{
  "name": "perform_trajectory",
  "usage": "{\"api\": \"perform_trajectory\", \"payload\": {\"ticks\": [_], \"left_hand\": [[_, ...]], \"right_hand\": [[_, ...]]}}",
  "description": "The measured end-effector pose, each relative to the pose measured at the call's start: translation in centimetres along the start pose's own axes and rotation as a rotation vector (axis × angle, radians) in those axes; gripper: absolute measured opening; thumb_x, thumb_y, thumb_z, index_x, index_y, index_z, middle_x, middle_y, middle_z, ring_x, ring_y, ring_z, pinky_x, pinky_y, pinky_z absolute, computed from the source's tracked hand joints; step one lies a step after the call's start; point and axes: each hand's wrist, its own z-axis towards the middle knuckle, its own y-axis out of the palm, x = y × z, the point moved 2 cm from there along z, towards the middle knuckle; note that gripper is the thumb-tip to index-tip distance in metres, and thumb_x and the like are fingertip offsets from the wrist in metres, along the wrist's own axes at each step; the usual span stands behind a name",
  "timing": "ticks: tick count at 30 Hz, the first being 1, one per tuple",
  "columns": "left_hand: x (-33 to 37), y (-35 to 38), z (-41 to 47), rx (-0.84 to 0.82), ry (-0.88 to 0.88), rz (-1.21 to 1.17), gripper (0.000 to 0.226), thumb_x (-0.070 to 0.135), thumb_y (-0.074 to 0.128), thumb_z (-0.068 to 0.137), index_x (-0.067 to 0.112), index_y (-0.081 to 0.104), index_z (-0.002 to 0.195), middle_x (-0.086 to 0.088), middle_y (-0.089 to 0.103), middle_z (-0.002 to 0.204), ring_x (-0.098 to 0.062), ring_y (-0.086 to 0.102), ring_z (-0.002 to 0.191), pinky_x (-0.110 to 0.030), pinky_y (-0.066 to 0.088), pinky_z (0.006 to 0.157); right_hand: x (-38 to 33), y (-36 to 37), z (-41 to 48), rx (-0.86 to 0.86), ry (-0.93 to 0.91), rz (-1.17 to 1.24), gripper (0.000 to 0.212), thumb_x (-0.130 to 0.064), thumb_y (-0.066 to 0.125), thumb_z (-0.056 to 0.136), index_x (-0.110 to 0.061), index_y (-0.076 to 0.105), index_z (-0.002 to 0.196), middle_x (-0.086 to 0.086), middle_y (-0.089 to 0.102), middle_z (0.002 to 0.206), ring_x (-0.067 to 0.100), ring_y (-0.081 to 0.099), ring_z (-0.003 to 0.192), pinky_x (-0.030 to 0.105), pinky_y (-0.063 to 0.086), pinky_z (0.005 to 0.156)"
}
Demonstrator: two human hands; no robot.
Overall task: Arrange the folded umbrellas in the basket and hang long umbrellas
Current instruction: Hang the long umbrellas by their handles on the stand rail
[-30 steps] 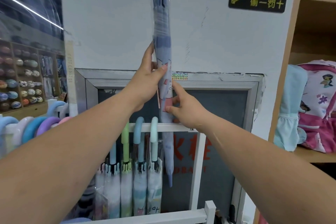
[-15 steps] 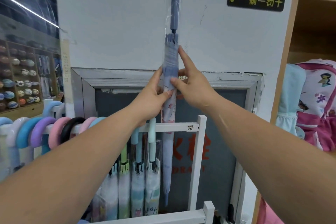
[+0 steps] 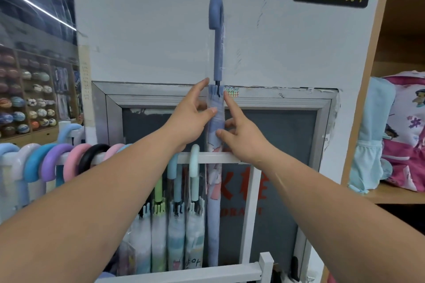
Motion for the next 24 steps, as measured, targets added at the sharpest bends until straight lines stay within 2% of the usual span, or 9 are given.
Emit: {"api": "perform_trajectory", "payload": {"ticks": [3,5,7,9,13,16,18,20,24], "left_hand": [[-0.5,0.2,-0.6,-0.051,-0.016,0.051,0.075,0.012,0.065,0.097,0.045,0.028,0.153,-0.007,0.075,0.100,-0.012,0.071,0.087,-0.022,0.054,0.076],[-0.6,0.6,-1.0,-0.091,-0.028,0.102,0.077,0.011,0.067,0.095,0.043,0.028,0.154,-0.006,0.076,0.095,-0.006,0.069,0.077,-0.016,0.049,0.069],[-0.8,0.6,-1.1,-0.099,-0.041,0.158,0.079,0.011,0.069,0.093,0.043,0.028,0.153,-0.005,0.075,0.088,-0.010,0.069,0.076,-0.023,0.052,0.076],[-0.8,0.3,-1.0,-0.110,-0.084,0.193,0.079,0.013,0.071,0.091,0.041,0.031,0.153,-0.002,0.074,0.086,-0.011,0.070,0.082,-0.032,0.054,0.090],[-0.6,-0.8,-0.6,-0.162,-0.161,0.130,0.088,0.016,0.080,0.083,0.031,0.031,0.155,-0.002,0.077,0.106,-0.014,0.071,0.105,-0.043,0.047,0.108],[0.2,-1.9,-0.1,-0.126,-0.137,0.052,0.107,0.035,0.090,0.067,0.036,0.029,0.155,-0.001,0.069,0.126,-0.014,0.065,0.117,-0.046,0.043,0.112],[1.3,-2.4,0.1,-0.108,-0.085,-0.007,0.110,0.048,0.089,0.060,0.041,0.030,0.152,-0.002,0.064,0.133,-0.015,0.063,0.121,-0.047,0.041,0.113],[2.4,-2.8,0.4,-0.118,-0.039,-0.109,0.102,0.048,0.085,0.067,0.042,0.030,0.153,-0.002,0.065,0.132,-0.017,0.063,0.122,-0.047,0.041,0.113],[3.6,-3.2,1.0,-0.153,-0.069,-0.310,0.088,0.041,0.078,0.081,0.046,0.028,0.154,-0.002,0.068,0.129,-0.034,0.065,0.120,-0.052,0.045,0.110]], "right_hand": [[0.0,-0.4,1.0,0.075,-0.020,0.090,0.071,-0.027,0.057,0.100,-0.052,0.016,0.152,-0.006,0.068,0.101,0.008,0.066,0.092,0.033,0.055,0.089],[-0.2,-0.9,1.7,0.116,-0.006,0.140,0.067,-0.025,0.056,0.101,-0.049,0.021,0.152,-0.008,0.066,0.096,0.008,0.064,0.090,0.040,0.055,0.094],[-0.3,-0.9,2.0,0.122,0.011,0.130,0.065,-0.022,0.056,0.100,-0.046,0.025,0.152,-0.008,0.063,0.087,0.007,0.062,0.082,0.038,0.055,0.088],[0.0,-0.6,1.9,0.100,0.021,0.115,0.065,-0.021,0.059,0.099,-0.044,0.029,0.152,-0.005,0.064,0.087,0.010,0.062,0.082,0.036,0.054,0.084],[1.0,0.5,0.9,0.059,0.038,0.076,0.061,-0.024,0.061,0.098,-0.041,0.034,0.149,0.002,0.066,0.097,0.013,0.063,0.088,0.032,0.053,0.082],[1.3,1.0,0.4,0.027,0.041,0.061,0.058,-0.024,0.061,0.098,-0.045,0.035,0.145,0.001,0.064,0.095,0.010,0.060,0.081,0.030,0.051,0.077],[1.4,1.2,0.5,-0.002,0.047,0.045,0.056,-0.022,0.061,0.098,-0.046,0.038,0.144,-0.002,0.062,0.089,0.007,0.057,0.075,0.025,0.047,0.074],[1.6,1.2,0.7,-0.039,0.060,0.034,0.056,-0.022,0.062,0.097,-0.043,0.039,0.144,0.003,0.064,0.091,0.009,0.057,0.076,0.025,0.047,0.075],[1.8,1.1,0.7,-0.067,0.068,-0.002,0.055,-0.022,0.062,0.097,-0.038,0.042,0.145,0.012,0.066,0.096,0.012,0.057,0.077,0.026,0.047,0.075]]}}
